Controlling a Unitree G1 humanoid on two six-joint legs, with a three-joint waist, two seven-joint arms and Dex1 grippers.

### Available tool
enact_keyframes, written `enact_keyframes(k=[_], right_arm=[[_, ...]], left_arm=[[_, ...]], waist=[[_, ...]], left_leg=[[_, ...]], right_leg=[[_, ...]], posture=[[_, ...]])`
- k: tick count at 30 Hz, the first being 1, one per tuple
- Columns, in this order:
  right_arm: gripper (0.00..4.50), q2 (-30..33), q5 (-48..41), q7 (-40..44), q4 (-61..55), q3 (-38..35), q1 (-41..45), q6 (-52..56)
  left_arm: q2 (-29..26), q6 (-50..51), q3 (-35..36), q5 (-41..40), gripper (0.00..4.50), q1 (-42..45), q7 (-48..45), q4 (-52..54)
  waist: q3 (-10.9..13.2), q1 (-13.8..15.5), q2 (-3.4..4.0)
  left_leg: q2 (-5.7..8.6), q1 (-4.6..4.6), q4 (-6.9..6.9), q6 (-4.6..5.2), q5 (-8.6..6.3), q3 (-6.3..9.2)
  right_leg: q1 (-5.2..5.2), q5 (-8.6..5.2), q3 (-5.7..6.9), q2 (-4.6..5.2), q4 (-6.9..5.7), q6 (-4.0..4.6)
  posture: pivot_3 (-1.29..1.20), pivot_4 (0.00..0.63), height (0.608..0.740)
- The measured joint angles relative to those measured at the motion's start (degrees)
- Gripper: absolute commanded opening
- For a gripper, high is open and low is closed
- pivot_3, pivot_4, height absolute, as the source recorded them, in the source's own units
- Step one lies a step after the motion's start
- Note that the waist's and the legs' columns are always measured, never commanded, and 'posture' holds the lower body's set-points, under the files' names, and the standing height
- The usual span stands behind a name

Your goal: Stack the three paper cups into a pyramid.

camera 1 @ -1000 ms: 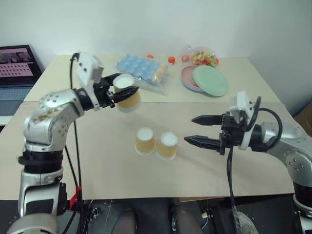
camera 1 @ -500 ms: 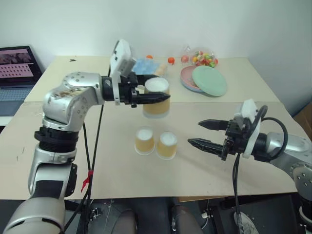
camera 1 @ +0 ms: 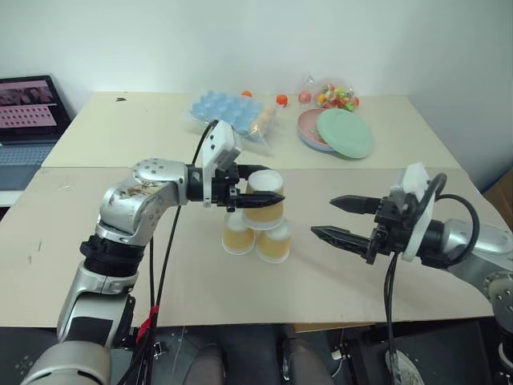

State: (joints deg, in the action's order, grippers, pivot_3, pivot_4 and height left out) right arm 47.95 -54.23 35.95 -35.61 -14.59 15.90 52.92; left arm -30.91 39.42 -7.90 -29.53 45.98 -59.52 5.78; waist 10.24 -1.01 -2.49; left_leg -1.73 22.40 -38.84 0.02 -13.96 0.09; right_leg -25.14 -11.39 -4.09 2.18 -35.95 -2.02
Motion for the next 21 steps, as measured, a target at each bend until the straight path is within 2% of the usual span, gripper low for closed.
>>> enact_keyframes(k=[21], right_arm=[[4.5, 0.02, 0.65, 0.03, 0.84, 0.33, 1.64, -0.02]], left_arm=[[0.48, -1.77, 0.24, 0.19, 2.62, -3.76, 3.11, 2.48]], waist=[[0.0, 0.07, 0.0]], left_leg=[[0.0, -0.01, 0.0, 0.0, 0.0, 0.0]], right_leg=[[0.01, 0.0, 0.0, 0.0, 0.0, 0.0]], posture=[[0.0, 0.15, 0.74]])
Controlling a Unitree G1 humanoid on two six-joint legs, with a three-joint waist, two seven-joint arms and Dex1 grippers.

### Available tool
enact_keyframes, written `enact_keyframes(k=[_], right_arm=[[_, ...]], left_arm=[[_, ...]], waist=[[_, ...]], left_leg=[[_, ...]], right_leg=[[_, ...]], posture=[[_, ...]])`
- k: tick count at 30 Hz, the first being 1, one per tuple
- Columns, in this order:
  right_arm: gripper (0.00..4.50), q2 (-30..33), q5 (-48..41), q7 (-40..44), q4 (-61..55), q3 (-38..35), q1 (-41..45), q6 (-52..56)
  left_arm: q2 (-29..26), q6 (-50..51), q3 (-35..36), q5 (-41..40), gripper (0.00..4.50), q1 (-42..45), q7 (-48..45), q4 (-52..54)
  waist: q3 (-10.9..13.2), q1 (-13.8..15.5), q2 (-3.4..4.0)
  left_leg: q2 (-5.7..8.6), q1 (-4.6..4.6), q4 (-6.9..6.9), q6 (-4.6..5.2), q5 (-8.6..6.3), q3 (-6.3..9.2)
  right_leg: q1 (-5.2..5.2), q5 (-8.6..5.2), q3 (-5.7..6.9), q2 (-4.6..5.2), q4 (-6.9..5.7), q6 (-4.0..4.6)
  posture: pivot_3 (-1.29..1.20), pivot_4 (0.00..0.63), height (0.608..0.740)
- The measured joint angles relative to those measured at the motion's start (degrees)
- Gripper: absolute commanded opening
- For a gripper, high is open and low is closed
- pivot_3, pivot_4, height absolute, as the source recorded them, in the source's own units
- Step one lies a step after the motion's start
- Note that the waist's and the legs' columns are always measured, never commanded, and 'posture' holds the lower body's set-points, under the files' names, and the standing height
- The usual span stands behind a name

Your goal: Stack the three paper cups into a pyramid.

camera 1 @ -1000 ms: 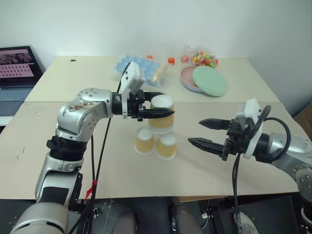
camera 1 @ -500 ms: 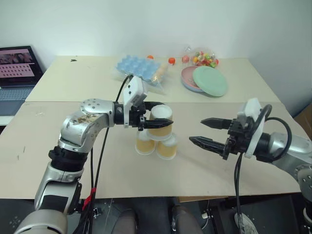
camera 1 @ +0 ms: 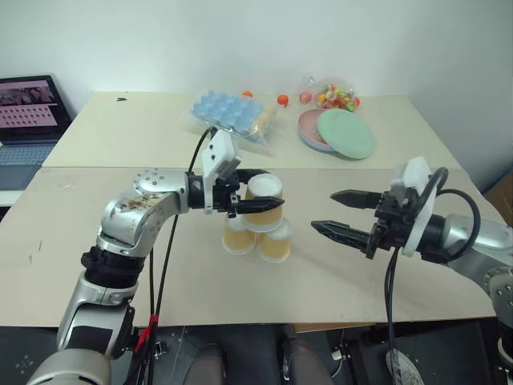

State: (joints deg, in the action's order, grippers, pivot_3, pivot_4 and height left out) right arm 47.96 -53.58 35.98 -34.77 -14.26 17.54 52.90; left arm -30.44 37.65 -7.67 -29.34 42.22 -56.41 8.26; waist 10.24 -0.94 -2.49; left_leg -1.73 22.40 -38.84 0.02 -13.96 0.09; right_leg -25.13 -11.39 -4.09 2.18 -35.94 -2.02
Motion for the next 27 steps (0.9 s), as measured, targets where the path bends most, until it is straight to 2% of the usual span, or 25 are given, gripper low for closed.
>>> enact_keyframes(k=[14, 16, 19, 27], right_arm=[[4.5, 0.0, 0.44, 0.01, 0.05, 0.0, 0.02, 0.0], [4.5, 0.0, 0.48, 0.01, 0.05, 0.0, 0.04, 0.0], [4.5, 0.0, 0.52, 0.01, 0.05, 0.0, 0.07, 0.0], [4.5, 0.0, 0.62, 0.05, 0.51, 0.01, 0.34, 0.0]], left_arm=[[0.03, -0.6, -0.02, 0.27, 2.62, -0.85, 0.05, 0.86], [0.11, -0.58, -0.02, 0.23, 3.59, -1.16, 0.02, 0.86], [0.11, -0.56, -0.04, 0.23, 4.44, -1.42, -0.09, 0.86], [0.22, -0.2, -0.04, 0.1, 4.44, -1.39, -0.07, 0.86]], waist=[[0.0, 0.03, 0.0], [0.0, 0.03, 0.0], [0.0, 0.03, 0.0], [0.0, 0.03, 0.0]], left_leg=[[0.0, 0.0, 0.0, 0.0, 0.0, 0.0], [0.0, 0.0, 0.0, 0.0, 0.0, 0.0], [0.0, 0.0, 0.0, 0.0, 0.0, 0.0], [0.0, 0.0, 0.0, 0.0, 0.0, 0.0]], right_leg=[[0.0, 0.0, 0.0, 0.0, 0.0, 0.0], [0.0, 0.0, 0.0, 0.0, 0.0, 0.0], [0.0, 0.0, 0.0, 0.0, 0.0, 0.0], [0.0, 0.0, 0.0, 0.0, 0.0, 0.0]], posture=[[0.0, 0.15, 0.74], [0.0, 0.15, 0.74], [0.0, 0.15, 0.74], [0.0, 0.15, 0.74]])
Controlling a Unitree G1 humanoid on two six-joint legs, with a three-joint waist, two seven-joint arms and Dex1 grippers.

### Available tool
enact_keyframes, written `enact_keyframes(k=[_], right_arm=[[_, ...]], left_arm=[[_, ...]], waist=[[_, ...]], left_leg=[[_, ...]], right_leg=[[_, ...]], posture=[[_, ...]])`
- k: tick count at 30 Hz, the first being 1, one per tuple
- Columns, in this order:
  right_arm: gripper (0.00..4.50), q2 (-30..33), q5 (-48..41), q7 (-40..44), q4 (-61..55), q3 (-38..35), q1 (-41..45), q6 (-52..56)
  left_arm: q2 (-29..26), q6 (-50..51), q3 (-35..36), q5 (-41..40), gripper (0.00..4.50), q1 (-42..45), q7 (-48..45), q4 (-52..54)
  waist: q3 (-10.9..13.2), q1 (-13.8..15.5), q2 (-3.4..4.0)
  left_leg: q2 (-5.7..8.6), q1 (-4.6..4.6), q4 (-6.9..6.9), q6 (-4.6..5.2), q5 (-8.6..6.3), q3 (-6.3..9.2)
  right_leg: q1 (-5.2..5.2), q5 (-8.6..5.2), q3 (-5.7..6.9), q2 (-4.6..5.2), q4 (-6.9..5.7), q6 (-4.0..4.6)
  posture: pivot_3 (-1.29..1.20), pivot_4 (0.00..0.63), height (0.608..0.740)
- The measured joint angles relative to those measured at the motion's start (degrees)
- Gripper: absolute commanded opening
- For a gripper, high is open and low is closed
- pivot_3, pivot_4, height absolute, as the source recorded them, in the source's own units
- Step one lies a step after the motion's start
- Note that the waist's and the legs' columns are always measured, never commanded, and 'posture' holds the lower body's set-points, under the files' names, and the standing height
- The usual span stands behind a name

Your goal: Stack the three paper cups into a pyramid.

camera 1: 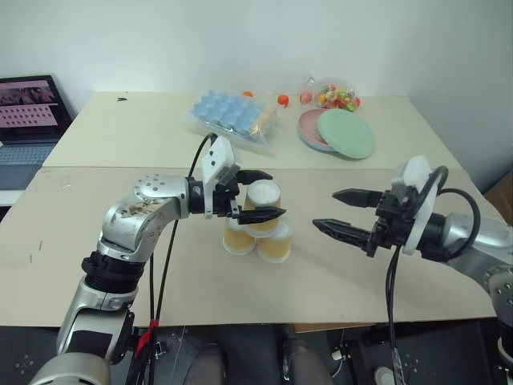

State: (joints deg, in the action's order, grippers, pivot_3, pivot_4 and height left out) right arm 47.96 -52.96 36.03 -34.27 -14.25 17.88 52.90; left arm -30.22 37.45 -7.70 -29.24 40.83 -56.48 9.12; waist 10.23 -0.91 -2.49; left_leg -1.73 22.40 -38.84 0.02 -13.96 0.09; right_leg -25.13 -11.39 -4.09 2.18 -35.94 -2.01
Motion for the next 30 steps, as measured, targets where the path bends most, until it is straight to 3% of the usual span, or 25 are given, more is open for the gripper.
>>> enact_keyframes(k=[25, 30], right_arm=[[4.5, 0.0, 1.15, 1.0, 1.16, 0.31, 0.7, -0.06], [4.5, 0.33, 1.17, 1.08, 1.57, -0.79, 0.36, -0.1]], left_arm=[[0.74, 4.08, 4.65, -3.74, 4.44, 10.01, 2.59, -0.2], [0.09, 7.87, 9.52, -6.96, 4.44, 13.16, 5.63, -1.14]], waist=[[0.0, -0.11, 0.0], [0.0, -0.13, 0.0]], left_leg=[[0.0, -0.01, -0.01, 0.0, 0.0, 0.0], [0.0, 0.0, -0.01, 0.0, 0.0, 0.0]], right_leg=[[0.0, 0.0, 0.0, 0.0, -0.02, 0.0], [0.0, 0.0, 0.0, 0.0, 0.01, -0.01]], posture=[[0.0, 0.15, 0.74], [0.0, 0.15, 0.74]])
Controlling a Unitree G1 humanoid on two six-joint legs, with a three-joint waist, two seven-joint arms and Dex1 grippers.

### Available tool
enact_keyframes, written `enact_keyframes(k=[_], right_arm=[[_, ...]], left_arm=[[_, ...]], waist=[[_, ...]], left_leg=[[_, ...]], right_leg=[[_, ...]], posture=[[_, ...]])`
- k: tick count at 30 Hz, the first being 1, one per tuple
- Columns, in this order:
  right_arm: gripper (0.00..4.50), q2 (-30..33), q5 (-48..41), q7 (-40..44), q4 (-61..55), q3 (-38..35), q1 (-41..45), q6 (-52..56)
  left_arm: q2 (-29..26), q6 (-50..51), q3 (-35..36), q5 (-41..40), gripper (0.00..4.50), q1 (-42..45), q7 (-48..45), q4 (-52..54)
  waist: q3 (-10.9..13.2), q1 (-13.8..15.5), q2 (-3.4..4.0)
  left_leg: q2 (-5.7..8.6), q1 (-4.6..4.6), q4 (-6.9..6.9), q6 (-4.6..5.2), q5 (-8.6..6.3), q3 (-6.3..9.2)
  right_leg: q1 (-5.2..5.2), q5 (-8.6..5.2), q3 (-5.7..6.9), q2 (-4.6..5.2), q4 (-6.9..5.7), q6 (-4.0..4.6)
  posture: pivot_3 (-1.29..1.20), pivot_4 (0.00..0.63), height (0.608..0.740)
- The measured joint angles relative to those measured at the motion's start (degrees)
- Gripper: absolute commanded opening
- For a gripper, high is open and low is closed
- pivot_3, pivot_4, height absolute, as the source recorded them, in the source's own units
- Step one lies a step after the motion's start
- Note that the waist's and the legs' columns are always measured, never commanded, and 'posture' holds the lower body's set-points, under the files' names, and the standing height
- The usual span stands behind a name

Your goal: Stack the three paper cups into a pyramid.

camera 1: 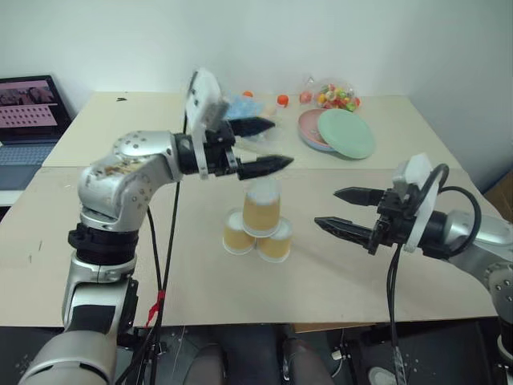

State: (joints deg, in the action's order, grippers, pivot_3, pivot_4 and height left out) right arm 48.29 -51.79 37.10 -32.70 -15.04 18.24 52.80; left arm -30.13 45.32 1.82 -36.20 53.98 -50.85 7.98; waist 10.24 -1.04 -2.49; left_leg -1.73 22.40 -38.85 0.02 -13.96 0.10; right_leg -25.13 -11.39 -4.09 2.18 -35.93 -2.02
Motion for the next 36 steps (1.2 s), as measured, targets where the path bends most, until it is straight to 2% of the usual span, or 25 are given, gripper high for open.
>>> enact_keyframes(k=[4, 7, 11, 18, 21, 27, 36], right_arm=[[4.5, 0.53, -0.02, 0.06, 0.49, -2.33, -1.32, -0.33], [4.5, 1.27, -0.11, 1.02, 0.42, -6.22, -6.45, -0.35], [4.5, 2.39, 0.9, 3.38, 0.68, -8.95, -11.55, -1.53], [4.5, 2.39, 3.89, 5.08, 0.8, -9.05, -16.16, -4.33], [4.5, 1.28, 6.06, 4.77, 1.07, -9.01, -19.26, -5.78], [4.5, -2.6, 10.09, 3.49, 0.76, -9.02, -25.25, -9.92], [4.5, -4.24, 14.79, 1.55, 0.77, -7.93, -26.0, -13.71]], left_arm=[[-3.79, 3.0, 2.2, -2.29, 4.44, -1.26, 0.19, 1.91], [-12.53, 4.89, 6.33, -2.51, 4.44, -9.4, -0.78, 4.72], [-17.13, 4.52, 10.78, -2.93, 4.44, -20.49, -2.42, 7.23], [-16.04, -1.25, 11.35, -1.1, 4.44, -33.28, -1.26, 10.87], [-13.98, -6.03, 10.13, 2.5, 4.44, -41.35, -0.28, 12.3], [-9.42, -14.19, 8.12, 7.82, 4.44, -47.95, 3.03, 11.95], [-6.01, -22.94, 4.6, 14.02, 4.44, -44.56, 5.18, 5.34]], waist=[[0.0, -0.08, 0.0], [0.0, -0.69, 0.01], [-0.01, -0.54, 0.01], [-0.02, 0.21, 0.03], [-0.02, 0.18, 0.03], [-0.08, 0.32, 0.09], [-0.09, 0.1, 0.1]], left_leg=[[-0.01, -0.01, 0.02, 0.0, 0.0, 0.0], [-0.05, -0.05, 0.07, 0.01, -0.01, -0.01], [-0.04, -0.19, 0.02, 0.0, 0.0, -0.02], [-0.05, -0.16, 0.05, 0.0, -0.01, -0.06], [-0.05, -0.08, 0.07, -0.01, -0.01, -0.08], [-0.05, -0.29, 0.07, -0.01, -0.01, -0.08], [-0.06, -0.32, 0.04, -0.01, -0.01, -0.09]], right_leg=[[-0.01, 0.0, -0.01, 0.0, -0.02, 0.0], [-0.02, -0.01, -0.01, -0.01, -0.08, 0.02], [0.13, -0.02, 0.0, 0.01, -0.04, 0.02], [0.11, -0.03, 0.01, 0.02, 0.03, 0.03], [0.06, -0.03, 0.0, 0.04, 0.07, 0.05], [0.24, -0.06, 0.01, 0.04, 0.03, 0.05], [0.27, -0.04, 0.0, 0.0, -0.01, 0.05]], posture=[[0.0, 0.15, 0.74], [0.0, 0.15, 0.74], [0.0, 0.15, 0.74], [0.0, 0.15, 0.74], [0.0, 0.15, 0.74], [0.0, 0.15, 0.74], [0.0, 0.15, 0.74]])
